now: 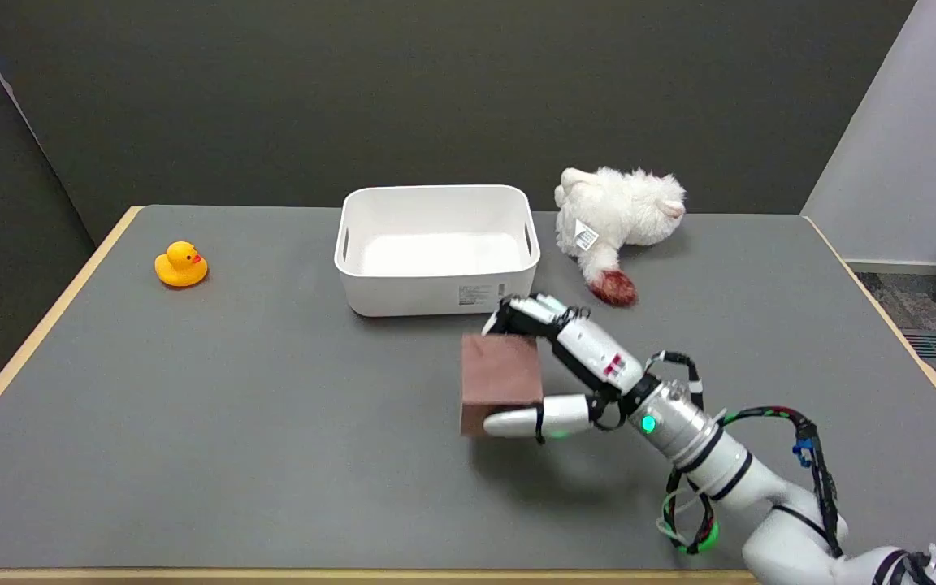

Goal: Place wooden cube into white box.

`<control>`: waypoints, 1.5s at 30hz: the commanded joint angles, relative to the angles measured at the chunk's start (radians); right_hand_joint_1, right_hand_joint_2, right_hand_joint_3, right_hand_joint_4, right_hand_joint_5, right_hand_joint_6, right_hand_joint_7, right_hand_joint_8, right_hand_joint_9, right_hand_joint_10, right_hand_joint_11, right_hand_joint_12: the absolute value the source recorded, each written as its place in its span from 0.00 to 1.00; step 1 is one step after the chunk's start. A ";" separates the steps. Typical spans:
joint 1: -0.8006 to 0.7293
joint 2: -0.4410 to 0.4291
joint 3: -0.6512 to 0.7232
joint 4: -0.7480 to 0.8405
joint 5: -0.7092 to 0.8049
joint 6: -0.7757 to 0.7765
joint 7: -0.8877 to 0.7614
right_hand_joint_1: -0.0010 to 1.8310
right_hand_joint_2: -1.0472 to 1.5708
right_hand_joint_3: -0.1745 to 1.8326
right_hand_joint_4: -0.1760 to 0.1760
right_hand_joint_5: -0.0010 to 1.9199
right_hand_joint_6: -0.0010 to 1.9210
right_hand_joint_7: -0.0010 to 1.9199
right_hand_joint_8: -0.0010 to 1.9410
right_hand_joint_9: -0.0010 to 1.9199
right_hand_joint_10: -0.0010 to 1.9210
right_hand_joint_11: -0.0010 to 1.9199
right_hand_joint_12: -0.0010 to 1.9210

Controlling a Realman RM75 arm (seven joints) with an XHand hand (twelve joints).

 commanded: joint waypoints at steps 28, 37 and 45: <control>0.900 -0.169 -0.305 -0.409 0.419 -0.429 -0.255 0.60 0.91 0.14 0.14 0.23 0.84 0.35 0.90 0.37 0.77 0.10 1.00; 0.921 -0.283 -0.321 -0.653 0.415 -0.488 -0.262 0.60 0.90 0.16 0.15 0.24 0.83 0.35 0.89 0.37 0.76 0.10 1.00; 0.893 -0.273 -0.295 -0.746 0.424 -0.531 -0.262 0.60 0.90 0.16 0.15 0.24 0.83 0.35 0.89 0.37 0.76 0.09 1.00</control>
